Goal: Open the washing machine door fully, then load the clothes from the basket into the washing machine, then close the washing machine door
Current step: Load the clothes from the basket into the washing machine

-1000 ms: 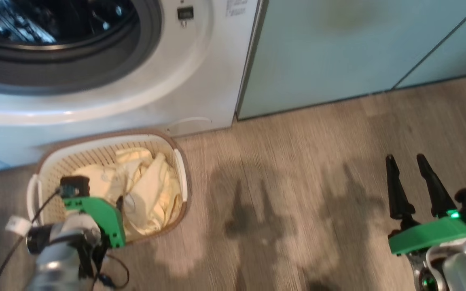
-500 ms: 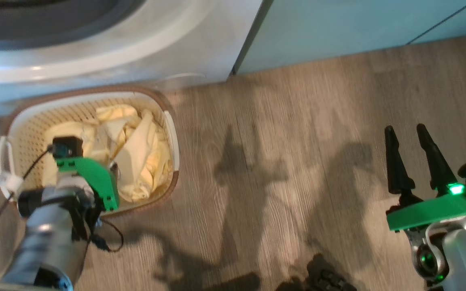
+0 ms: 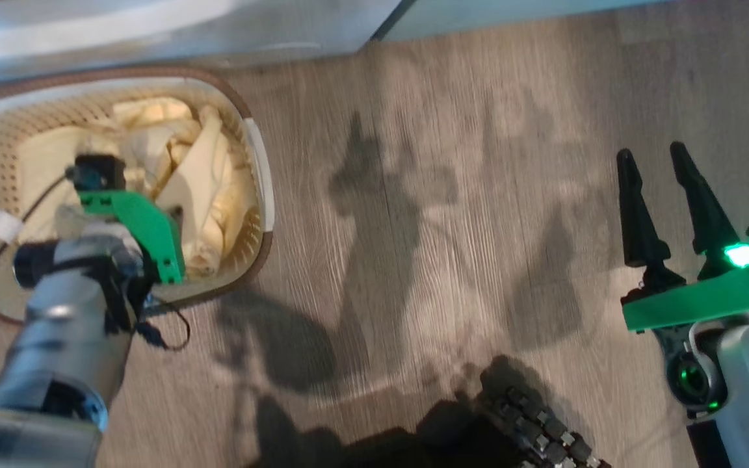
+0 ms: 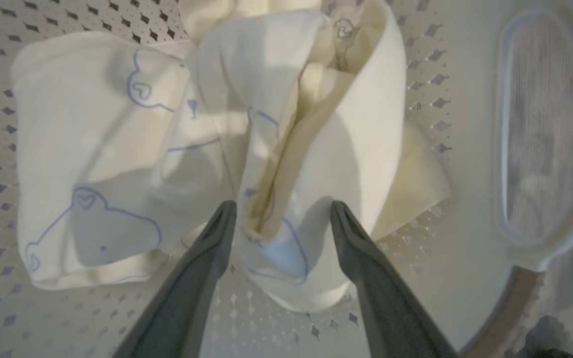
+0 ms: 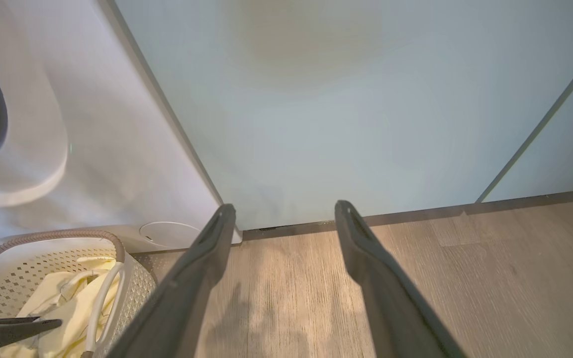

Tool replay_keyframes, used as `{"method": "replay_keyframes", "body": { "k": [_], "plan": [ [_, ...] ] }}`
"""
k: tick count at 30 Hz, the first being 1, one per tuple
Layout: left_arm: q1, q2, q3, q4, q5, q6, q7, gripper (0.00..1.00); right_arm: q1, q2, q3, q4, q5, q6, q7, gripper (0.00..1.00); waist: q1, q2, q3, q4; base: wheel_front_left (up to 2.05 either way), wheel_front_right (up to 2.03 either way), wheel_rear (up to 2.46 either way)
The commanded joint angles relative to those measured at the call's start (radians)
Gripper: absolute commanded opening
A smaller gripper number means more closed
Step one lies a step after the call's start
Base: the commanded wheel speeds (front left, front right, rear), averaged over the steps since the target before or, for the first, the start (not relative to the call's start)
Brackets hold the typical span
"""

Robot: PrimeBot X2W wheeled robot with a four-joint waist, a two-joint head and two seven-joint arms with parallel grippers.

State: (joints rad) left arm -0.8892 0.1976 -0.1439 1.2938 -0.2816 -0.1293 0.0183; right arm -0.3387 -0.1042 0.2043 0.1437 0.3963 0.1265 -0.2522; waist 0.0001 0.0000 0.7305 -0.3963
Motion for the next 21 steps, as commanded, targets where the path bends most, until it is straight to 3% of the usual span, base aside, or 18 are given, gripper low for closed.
{"method": "replay_keyframes", "body": {
  "k": [1,17,18,19,21],
  "plan": [
    [-0.015,0.037,0.008,-0.010,0.007,0.000,-0.003,1.00,-0.001,-0.016,0.013,-0.032,0.006,0.004,-0.010,1.00,-0.0001,0.0000,0.036,-0.002,0.00,0.00,0.00],
    [-0.105,0.074,-0.020,-0.005,-0.002,0.014,0.060,0.97,-0.037,-0.018,0.009,-0.049,0.003,0.004,-0.010,1.00,-0.0001,0.0000,0.155,-0.015,0.00,0.00,0.00],
    [-0.109,0.076,-0.021,-0.004,-0.004,0.014,0.058,0.75,-0.037,-0.018,0.009,-0.049,0.003,0.004,-0.010,1.00,-0.0001,0.0000,0.159,-0.015,0.00,0.00,0.00],
    [-0.112,0.078,-0.020,-0.004,-0.006,0.014,0.054,0.42,-0.039,-0.018,0.009,-0.049,0.003,0.004,-0.010,1.00,-0.0001,0.0000,0.161,-0.014,0.00,0.00,0.00],
    [-0.115,0.079,-0.022,-0.004,-0.008,0.014,0.048,0.05,-0.040,-0.018,0.009,-0.048,0.002,0.004,-0.010,1.00,-0.0001,0.0000,0.163,-0.013,0.00,0.00,0.00]
  ]
}}
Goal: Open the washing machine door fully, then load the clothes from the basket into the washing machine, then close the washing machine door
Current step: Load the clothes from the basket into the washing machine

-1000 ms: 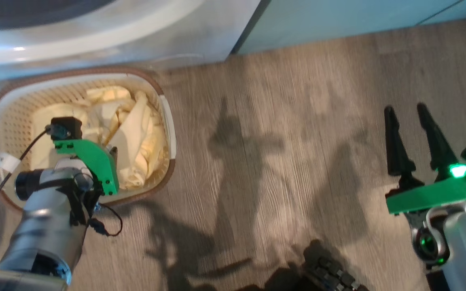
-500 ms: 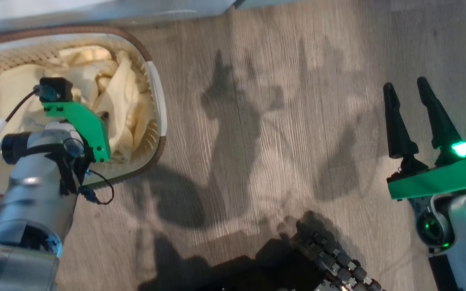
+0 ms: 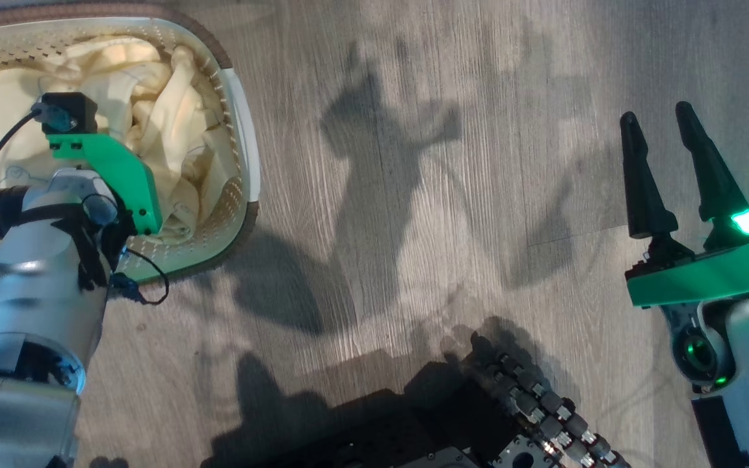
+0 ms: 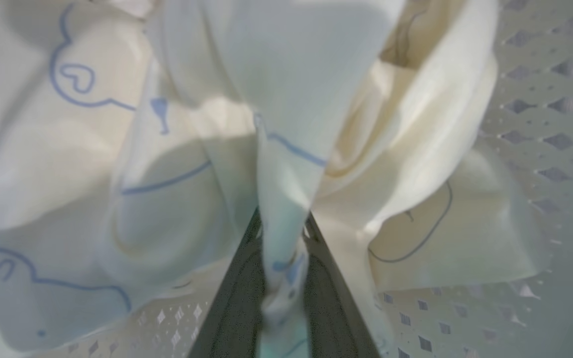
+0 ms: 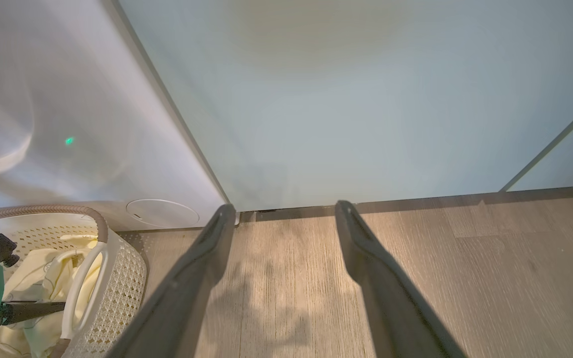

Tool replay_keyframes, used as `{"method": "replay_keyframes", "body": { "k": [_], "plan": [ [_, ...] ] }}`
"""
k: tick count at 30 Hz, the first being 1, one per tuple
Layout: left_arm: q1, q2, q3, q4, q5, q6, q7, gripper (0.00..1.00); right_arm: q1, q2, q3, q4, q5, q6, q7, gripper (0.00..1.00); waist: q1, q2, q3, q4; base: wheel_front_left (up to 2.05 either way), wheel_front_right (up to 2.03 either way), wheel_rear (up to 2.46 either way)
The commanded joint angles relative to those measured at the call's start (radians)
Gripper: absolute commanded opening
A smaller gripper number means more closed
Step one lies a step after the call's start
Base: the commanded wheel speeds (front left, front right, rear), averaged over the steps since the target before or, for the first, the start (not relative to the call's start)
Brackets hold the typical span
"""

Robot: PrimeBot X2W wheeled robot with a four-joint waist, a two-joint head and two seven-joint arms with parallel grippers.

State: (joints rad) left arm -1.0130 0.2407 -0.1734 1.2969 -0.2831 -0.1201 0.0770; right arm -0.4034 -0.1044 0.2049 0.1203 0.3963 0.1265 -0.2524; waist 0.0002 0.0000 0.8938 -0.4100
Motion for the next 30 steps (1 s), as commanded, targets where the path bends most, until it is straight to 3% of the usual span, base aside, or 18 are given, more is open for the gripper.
{"method": "replay_keyframes", "body": {
  "k": [1,9,30],
  "plan": [
    [0.009,0.035,0.008,-0.007,-0.009,0.005,-0.018,0.00,0.025,-0.018,0.008,-0.023,0.002,0.004,-0.009,1.00,-0.0002,0.0000,-0.001,0.002,0.00,0.00,0.00],
    [0.049,0.010,0.016,-0.007,-0.039,0.004,-0.094,0.00,0.018,-0.005,-0.016,-0.014,0.006,0.004,-0.009,1.00,-0.0002,0.0000,-0.068,0.018,0.00,0.00,0.00],
    [0.279,-0.086,-0.008,-0.015,-0.114,-0.010,-0.311,0.00,0.160,-0.049,-0.051,0.045,-0.014,0.004,-0.009,1.00,-0.0002,0.0000,-0.481,0.095,0.00,0.00,0.00]
  ]
}}
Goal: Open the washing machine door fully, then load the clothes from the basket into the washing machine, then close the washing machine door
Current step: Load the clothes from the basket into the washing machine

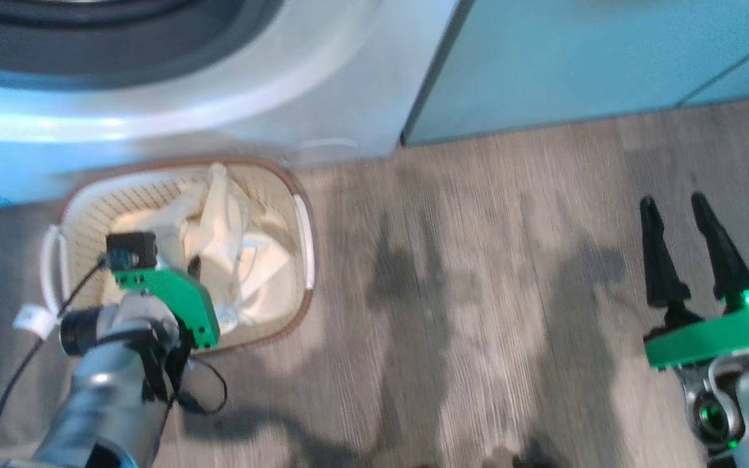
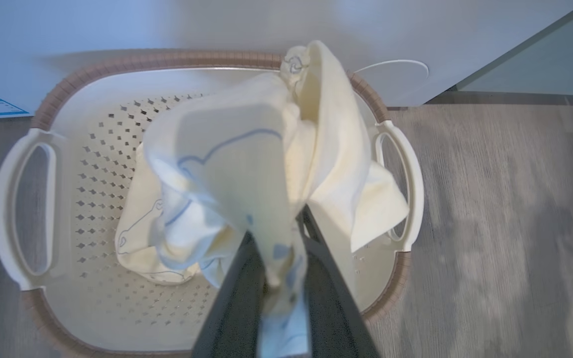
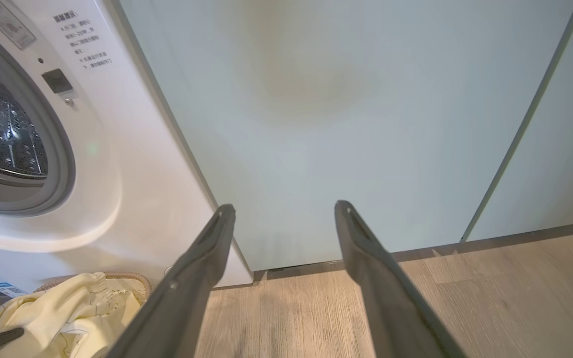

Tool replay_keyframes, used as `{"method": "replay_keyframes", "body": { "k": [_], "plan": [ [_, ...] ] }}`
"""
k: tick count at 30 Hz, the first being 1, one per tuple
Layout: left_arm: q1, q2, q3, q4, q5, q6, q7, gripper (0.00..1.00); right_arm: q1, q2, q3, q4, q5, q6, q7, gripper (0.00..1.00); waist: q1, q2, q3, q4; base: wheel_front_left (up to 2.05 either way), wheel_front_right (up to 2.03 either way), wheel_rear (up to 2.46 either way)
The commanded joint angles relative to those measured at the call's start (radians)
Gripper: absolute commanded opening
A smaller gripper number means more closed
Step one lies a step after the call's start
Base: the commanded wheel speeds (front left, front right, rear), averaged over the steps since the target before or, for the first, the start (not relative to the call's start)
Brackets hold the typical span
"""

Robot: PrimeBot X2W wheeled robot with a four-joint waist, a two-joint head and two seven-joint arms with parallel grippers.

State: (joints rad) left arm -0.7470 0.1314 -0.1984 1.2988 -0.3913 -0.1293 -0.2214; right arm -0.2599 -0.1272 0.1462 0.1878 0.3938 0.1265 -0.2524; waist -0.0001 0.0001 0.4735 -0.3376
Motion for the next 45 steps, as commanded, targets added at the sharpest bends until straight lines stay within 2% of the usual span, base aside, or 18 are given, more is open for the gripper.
{"method": "replay_keyframes", "body": {
  "k": [1,9,21,35,45],
  "plan": [
    [0.025,0.021,0.015,-0.020,-0.010,-0.001,-0.018,0.00,0.028,-0.030,0.005,-0.021,-0.012,0.004,-0.009,1.00,0.0001,-0.0001,-0.082,0.027,0.00,0.00,0.00],
    [0.112,0.028,0.018,-0.104,-0.030,-0.001,-0.039,0.00,0.116,-0.042,-0.011,-0.016,-0.019,0.004,-0.009,1.00,0.0001,-0.0001,-0.214,0.057,0.00,0.00,0.00],
    [0.336,0.049,0.131,-0.485,0.004,0.032,-0.040,0.00,0.221,-0.049,-0.031,-0.014,-0.025,0.004,-0.009,1.00,0.0001,-0.0001,-0.363,0.078,0.00,0.00,0.00],
    [0.554,0.050,0.231,-0.794,0.057,0.064,-0.040,0.00,0.293,-0.054,-0.046,-0.026,-0.039,0.004,-0.009,1.00,0.0001,-0.0001,-0.470,0.104,0.00,0.00,0.00],
    [0.613,0.051,0.234,-0.875,0.055,0.080,-0.033,0.00,0.306,-0.060,-0.054,-0.038,-0.045,0.004,-0.009,1.00,0.0001,-0.0001,-0.490,0.140,0.00,0.00,0.00]
  ]
}}
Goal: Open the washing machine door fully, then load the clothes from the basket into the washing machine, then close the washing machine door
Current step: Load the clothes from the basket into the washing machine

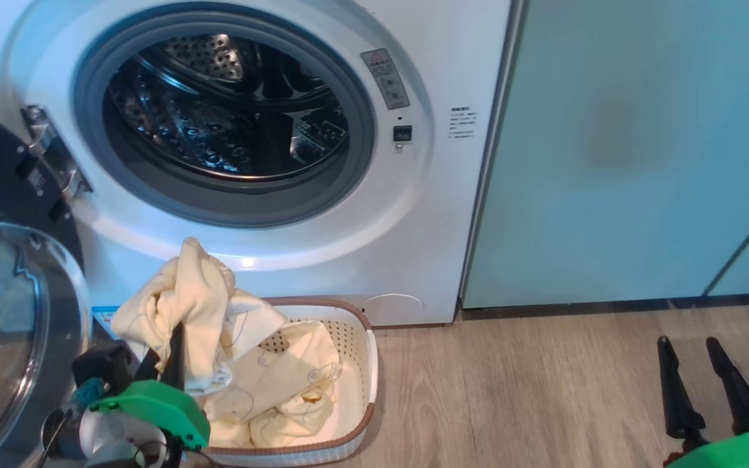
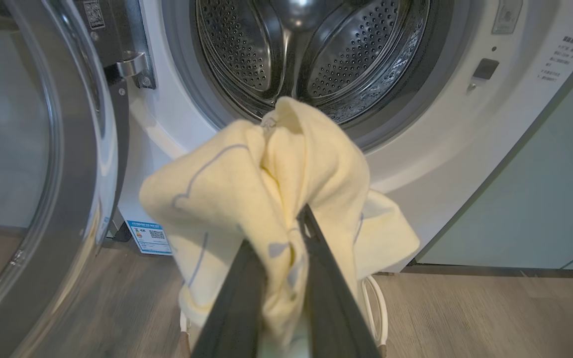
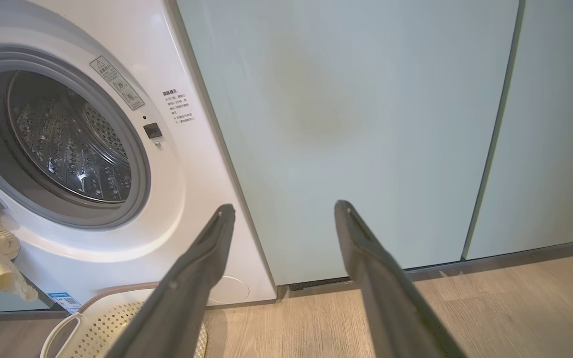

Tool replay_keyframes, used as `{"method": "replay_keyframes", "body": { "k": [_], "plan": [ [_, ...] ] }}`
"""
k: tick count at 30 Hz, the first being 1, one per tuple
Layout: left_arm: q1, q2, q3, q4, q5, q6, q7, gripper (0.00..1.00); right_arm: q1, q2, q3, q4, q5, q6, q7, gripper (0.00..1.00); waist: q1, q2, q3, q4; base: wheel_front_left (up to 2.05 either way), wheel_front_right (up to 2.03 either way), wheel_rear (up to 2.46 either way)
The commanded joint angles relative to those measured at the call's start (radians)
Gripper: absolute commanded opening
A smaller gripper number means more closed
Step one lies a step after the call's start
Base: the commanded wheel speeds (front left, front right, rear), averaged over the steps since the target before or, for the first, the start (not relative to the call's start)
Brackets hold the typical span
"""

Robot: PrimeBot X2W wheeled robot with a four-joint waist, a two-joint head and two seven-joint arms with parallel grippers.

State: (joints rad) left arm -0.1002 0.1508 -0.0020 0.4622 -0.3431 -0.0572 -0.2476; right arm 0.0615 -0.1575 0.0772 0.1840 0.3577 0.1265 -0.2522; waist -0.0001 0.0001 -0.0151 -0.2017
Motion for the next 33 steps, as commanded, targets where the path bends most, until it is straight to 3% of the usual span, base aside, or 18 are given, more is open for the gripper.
{"method": "replay_keyframes", "body": {
  "k": [1,33],
  "plan": [
    [-0.033,0.032,0.038,-0.042,0.006,0.009,-0.006,0.00,-0.016,-0.030,0.015,-0.034,-0.009,0.004,-0.010,1.00,0.0001,-0.0001,-0.002,0.009,0.00,0.00,0.00],
    [-0.021,0.040,0.023,-0.111,-0.020,0.048,0.010,0.00,-0.017,-0.014,0.026,-0.035,-0.010,0.004,-0.010,1.00,0.0001,-0.0001,0.006,0.075,0.00,0.00,0.00]
  ]
}}
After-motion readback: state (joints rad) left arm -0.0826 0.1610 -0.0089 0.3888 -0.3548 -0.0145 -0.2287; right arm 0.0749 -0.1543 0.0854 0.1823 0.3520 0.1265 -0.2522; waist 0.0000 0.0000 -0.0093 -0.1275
